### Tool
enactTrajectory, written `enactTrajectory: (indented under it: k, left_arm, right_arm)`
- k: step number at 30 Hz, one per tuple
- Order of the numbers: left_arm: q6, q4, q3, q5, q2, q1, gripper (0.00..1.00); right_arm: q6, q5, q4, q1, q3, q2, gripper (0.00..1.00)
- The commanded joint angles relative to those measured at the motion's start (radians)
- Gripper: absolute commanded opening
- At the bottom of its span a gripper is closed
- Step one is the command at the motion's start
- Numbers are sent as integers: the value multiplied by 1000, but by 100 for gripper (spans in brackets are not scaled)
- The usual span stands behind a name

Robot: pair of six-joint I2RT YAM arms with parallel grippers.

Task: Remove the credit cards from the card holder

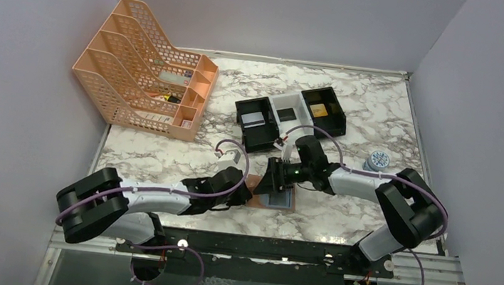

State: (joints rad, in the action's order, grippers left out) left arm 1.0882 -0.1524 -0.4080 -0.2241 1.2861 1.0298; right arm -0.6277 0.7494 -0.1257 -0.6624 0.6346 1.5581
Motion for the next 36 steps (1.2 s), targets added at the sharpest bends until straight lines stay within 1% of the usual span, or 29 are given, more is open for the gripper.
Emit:
enactTrajectory:
  k: [1,5,8,11,14,16,21,24,26,28,31,32,33,35,36]
  left_arm:
    - [17,45,25,-14,-61,1,23]
    - [38,98,50,-47,-141,2,35]
    - [56,128,78,-65,-226,1,43]
    - [48,67,121,-51,-299,1,56]
    - [35,36,134,-38,-316,1,61]
    - [20,8,135,-25,-294,1,62]
    - [-2,-48,105,3,-183,1,61]
    - [-31,-103,77,24,-82,2,61]
    - [-34,-72,31,18,-13,1,58]
    - [-50,-92,7,33,26,1,56]
    - [-51,-99,-1,30,31,1,48]
    - [-43,-87,1,19,24,1,43]
    - [-36,-77,6,8,12,1,39]
    - [-28,-73,26,-1,-21,2,39]
    - [-26,-74,37,-2,-39,2,41]
  right_arm:
    - [-1,-25,-6,-8,25,63,63]
    - [11,-91,4,-8,10,73,64]
    - [28,-84,21,-8,20,93,65]
    - [18,-68,-1,-8,9,89,66]
    - [6,-85,-1,-7,8,73,66]
    - [-9,-97,-6,-8,3,57,66]
    - [-55,-102,-53,-8,-22,-6,62]
    - [-52,-111,-29,-8,-16,-51,61]
    - [-36,-155,17,-8,-7,-91,61]
    - [-23,-216,71,-7,0,-127,61]
    - [-3,-238,100,-8,10,-130,61]
    - [0,-226,107,-8,15,-114,61]
    - [-2,-214,109,-8,17,-96,61]
    - [-30,-179,74,-8,5,-63,61]
    - [-49,-156,21,-7,-9,-52,61]
